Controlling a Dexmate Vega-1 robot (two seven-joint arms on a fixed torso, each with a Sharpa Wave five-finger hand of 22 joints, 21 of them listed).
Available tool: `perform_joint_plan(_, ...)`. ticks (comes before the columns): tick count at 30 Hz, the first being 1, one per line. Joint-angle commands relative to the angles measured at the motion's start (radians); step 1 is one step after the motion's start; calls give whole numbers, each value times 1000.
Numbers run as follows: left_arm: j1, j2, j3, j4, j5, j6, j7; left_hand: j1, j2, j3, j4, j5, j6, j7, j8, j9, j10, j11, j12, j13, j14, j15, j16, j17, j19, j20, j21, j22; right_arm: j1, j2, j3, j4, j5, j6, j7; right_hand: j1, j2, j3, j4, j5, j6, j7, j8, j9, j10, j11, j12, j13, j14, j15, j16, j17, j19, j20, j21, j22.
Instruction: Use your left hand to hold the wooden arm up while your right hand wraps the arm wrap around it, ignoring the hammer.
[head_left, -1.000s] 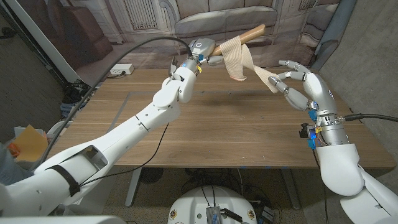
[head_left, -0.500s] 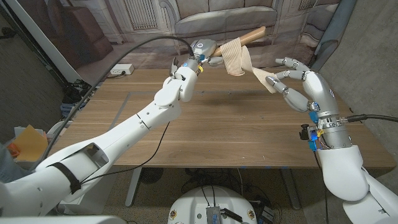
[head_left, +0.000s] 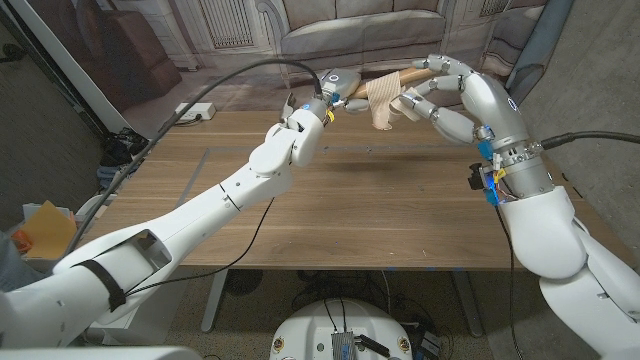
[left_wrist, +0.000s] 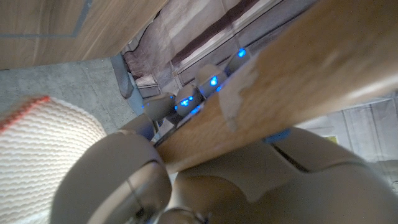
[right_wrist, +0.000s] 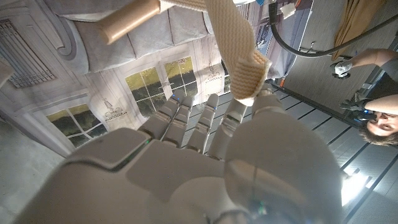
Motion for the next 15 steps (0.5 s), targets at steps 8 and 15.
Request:
perform_joint_plan(8,-24,11,19,-4,7,-122,-137,11,1,-6,4,0,5,3,-2,10,3,4,6,21,1,-4,141,59,-2,-47,4,10,329,-124,-127,-34,49,-218,235,-2,-3,-6,5,3,-1,-14,-13,-5,-10,-12,-5,3,-8,-16,-1,3,-14,3,-5,6)
perform_joint_plan(15,-10,24,2,-28,-11,-187,-121,11,-2,-8,6,0,5,4,-5,11,2,-1,2,18,1,-4,140,62,-5,-46,2,8,415,-164,-186,-12,61,-289,259,-5,-1,-8,7,3,-1,-17,-17,-8,-12,-9,-6,3,-10,-22,-1,4,-15,5,-5,6)
